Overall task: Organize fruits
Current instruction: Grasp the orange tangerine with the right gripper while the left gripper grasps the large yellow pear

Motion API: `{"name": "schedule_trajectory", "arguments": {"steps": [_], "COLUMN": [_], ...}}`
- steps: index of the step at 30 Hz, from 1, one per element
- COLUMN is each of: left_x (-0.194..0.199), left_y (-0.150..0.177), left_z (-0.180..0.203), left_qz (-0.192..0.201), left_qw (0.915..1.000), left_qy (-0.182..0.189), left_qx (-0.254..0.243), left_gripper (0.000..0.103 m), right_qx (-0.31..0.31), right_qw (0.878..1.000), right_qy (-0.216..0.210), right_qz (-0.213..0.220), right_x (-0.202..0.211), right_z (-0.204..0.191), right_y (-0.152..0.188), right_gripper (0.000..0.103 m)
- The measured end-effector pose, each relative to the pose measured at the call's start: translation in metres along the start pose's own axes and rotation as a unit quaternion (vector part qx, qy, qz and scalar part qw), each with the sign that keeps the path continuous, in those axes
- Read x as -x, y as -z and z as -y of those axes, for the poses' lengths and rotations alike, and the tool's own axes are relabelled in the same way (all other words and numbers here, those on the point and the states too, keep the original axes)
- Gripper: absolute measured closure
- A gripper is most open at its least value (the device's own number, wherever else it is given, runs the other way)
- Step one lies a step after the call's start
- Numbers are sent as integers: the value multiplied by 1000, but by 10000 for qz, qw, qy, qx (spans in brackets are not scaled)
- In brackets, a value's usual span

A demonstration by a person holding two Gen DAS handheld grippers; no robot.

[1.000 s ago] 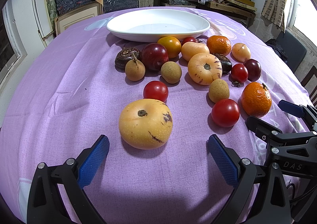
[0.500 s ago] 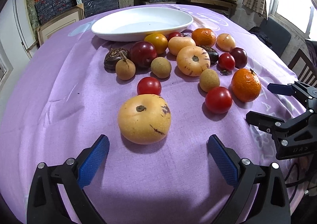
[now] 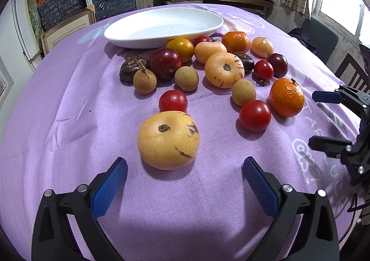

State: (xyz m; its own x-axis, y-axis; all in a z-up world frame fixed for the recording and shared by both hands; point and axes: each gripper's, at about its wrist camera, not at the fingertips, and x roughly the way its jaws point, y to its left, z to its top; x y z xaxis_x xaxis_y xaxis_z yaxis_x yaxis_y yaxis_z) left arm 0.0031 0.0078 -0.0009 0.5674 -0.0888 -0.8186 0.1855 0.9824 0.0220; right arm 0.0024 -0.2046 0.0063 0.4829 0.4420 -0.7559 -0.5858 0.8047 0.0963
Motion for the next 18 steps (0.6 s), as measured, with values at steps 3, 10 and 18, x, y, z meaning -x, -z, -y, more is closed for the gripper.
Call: {"name": "schedule_trajectory", "arguments": {"steps": [3,10,18], "left_x": [3,11,10], "left_y": [1,-6,-12], "left_z": [-2,10,2], "left_qz": [158,578,613], "left_qw": [9997,9979,9969], "left_qy": [174,188,487], "left_qx": [92,-240,48], "left_gripper": [3,3,3], "right_qx": [-107,212,143], "right_qw": [9995,9981,9971], "right_qy": [-110,-147,-463], "right_qz": [271,559,584], "right_x": [7,17,16], "right_z": [7,-6,-10], "right_y": [1,-1,-7], "right_gripper": [4,4,40]}}
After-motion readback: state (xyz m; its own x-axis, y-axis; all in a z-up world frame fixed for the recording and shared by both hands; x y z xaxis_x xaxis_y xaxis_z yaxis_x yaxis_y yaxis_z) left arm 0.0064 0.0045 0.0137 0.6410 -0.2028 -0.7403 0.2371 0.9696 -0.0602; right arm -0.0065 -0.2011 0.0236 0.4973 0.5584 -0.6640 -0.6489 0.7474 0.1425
